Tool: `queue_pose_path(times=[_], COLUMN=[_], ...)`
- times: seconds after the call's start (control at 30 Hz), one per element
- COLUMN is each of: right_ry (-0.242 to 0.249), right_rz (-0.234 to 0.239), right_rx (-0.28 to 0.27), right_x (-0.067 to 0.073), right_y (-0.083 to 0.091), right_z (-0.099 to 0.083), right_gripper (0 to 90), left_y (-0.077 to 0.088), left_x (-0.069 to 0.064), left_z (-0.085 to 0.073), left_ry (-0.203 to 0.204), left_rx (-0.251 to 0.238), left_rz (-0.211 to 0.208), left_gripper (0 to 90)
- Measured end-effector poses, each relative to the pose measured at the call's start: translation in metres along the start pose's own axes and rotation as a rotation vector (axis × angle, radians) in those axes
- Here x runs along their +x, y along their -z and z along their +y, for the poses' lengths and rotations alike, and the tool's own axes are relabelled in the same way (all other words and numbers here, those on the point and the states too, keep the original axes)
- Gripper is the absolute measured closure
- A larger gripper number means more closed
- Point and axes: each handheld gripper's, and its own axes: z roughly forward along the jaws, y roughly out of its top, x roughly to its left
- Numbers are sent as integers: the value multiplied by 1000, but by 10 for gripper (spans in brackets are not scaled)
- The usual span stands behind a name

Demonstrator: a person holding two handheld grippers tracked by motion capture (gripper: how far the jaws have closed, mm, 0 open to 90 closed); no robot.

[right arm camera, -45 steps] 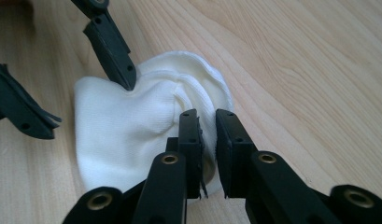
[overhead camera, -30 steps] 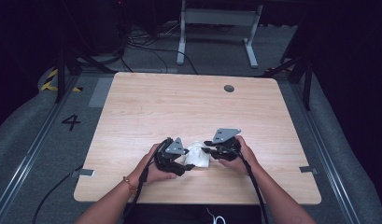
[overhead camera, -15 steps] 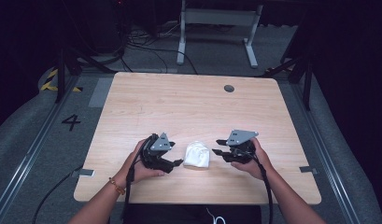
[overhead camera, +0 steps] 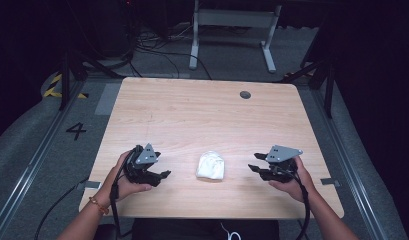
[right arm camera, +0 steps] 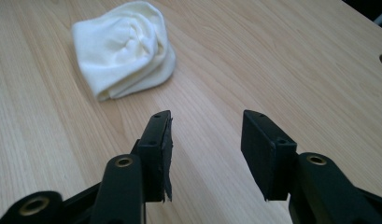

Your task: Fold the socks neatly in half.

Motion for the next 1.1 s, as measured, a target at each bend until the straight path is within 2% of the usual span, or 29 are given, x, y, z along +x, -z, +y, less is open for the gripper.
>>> queue_pose_path(times=[0.27, 0.37, 0.4, 0.43, 0.5, 0.53, 0.57, 0.73, 1.0, 1.07, 1.1], right_ry=[-35, -62, -62, -65, -100, -100, -123, -158, -211, -218, -233], right_rz=[-36, -68, -68, -87, -94, -94, -108, -135, -154, -152, -158], right_rx=[4, 16, 16, 18, 21, 21, 22, 29, 34, 33, 32], right_x=[-7, -13, -13, -18, -21, -21, -24, -29, -33, -33, -34], right_y=[16, 26, 26, 31, 37, 37, 42, 50, 62, 64, 65], right_z=[-23, -39, -39, -47, -56, -56, -65, -80, -110, -113, -117], right_gripper=[518, 500, 500, 489, 487, 487, 484, 477, 437, 434, 426], left_y=[8, 12, 12, 14, 16, 16, 17, 18, 27, 28, 28], left_x=[6, 10, 10, 12, 14, 14, 17, 20, 28, 29, 30], left_z=[-18, -26, -26, -30, -34, -34, -38, -46, -63, -66, -69], left_ry=[20, 31, 31, 41, 45, 45, 51, 65, 118, 130, 154], left_rx=[33, 45, 45, 43, 44, 44, 54, 64, 64, 60, 62], left_rz=[38, 49, 49, 51, 64, 64, 70, 74, 75, 75, 64], left_gripper=[266, 266, 266, 266, 266, 266, 266, 267, 265, 263, 263])
